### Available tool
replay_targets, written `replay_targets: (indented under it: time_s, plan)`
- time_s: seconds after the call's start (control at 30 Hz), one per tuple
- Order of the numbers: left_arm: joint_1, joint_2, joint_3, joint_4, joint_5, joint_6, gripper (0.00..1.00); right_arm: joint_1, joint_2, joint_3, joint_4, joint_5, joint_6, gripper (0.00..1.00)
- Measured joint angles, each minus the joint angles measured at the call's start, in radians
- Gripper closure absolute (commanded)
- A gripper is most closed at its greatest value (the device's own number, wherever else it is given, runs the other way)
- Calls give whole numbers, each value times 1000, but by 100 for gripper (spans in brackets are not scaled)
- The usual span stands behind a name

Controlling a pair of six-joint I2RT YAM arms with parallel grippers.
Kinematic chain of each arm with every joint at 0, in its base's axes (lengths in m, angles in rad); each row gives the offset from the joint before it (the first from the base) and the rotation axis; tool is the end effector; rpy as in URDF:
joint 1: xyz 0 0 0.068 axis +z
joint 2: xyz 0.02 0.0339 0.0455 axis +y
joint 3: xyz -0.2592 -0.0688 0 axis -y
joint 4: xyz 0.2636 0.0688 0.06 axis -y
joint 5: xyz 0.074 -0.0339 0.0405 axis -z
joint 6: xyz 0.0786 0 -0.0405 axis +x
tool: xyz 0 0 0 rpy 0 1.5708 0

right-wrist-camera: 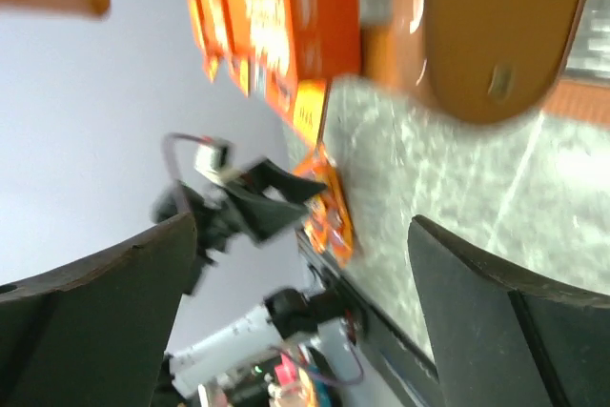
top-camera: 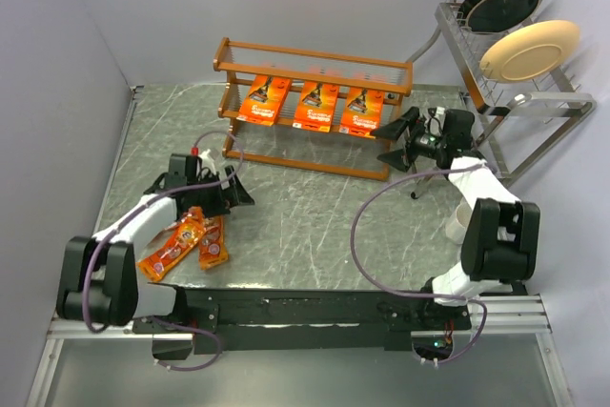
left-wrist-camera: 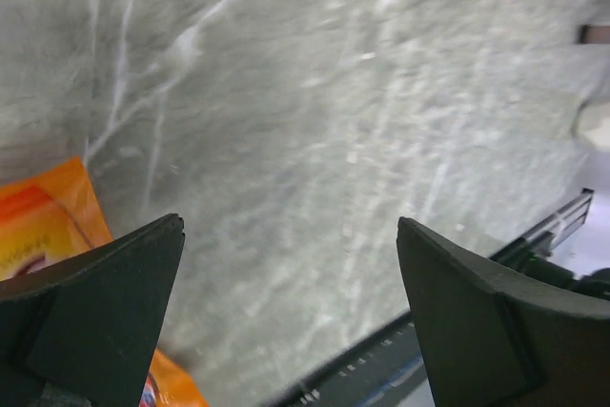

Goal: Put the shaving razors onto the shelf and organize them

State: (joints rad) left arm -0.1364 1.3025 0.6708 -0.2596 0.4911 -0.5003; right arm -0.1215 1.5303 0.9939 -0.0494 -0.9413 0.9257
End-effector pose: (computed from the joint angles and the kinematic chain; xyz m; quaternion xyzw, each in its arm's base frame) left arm 0.2818 -0.0761 0.1447 -0.0858 0.9141 -0.3189 0.2353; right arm 0.3720 0.0186 0.2229 0.2070 0.7873 0.5326 0.2314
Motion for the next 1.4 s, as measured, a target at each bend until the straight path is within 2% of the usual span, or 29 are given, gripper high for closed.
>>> replay_targets:
  time_s: [0.2, 0.33, 0.4, 0.53, 0.67, 0.73, 0.8, 0.9, 1.03, 1.1, 1.17, 1.27, 1.33, 1.4]
  plan:
    - [48, -224, 183, -229, -103, -18, 1, -8, -57, -92, -169, -26, -195, 0]
    - [126, -298, 447, -303, -261, -38, 1, 1, -56, -146, -311, -2, -330, 0]
    - [159, -298, 613, -262, -396, -53, 1, 6, -56, -148, -360, 21, -385, 0]
    - [200, -301, 851, -114, -652, -82, 1, 10, -54, -160, -443, 68, -491, 0]
    - [262, -339, 905, 99, -841, -91, 1, 44, -39, -181, -506, 127, -576, 0]
    - [292, -332, 945, 162, -866, -98, 1, 67, -32, -189, -523, 153, -600, 0]
    - [333, -323, 965, 229, -874, -137, 1, 91, -31, -206, -529, 176, -615, 0]
    - [431, -340, 905, 304, -830, -271, 1, 124, -27, -220, -538, 196, -621, 0]
    - [666, -376, 710, 400, -632, -643, 1, 153, -26, -224, -527, 200, -612, 0]
    - [746, -369, 620, 447, -550, -808, 1, 159, -26, -229, -519, 200, -605, 0]
    - [769, -342, 568, 478, -488, -910, 0, 158, -26, -233, -518, 201, -602, 0]
    - [772, -302, 542, 505, -392, -984, 0, 158, -30, -245, -505, 201, -597, 0]
    - [772, -300, 542, 524, -328, -1014, 1, 158, -35, -256, -500, 200, -592, 0]
    - [772, -305, 552, 544, -266, -979, 0, 158, -38, -262, -498, 199, -594, 0]
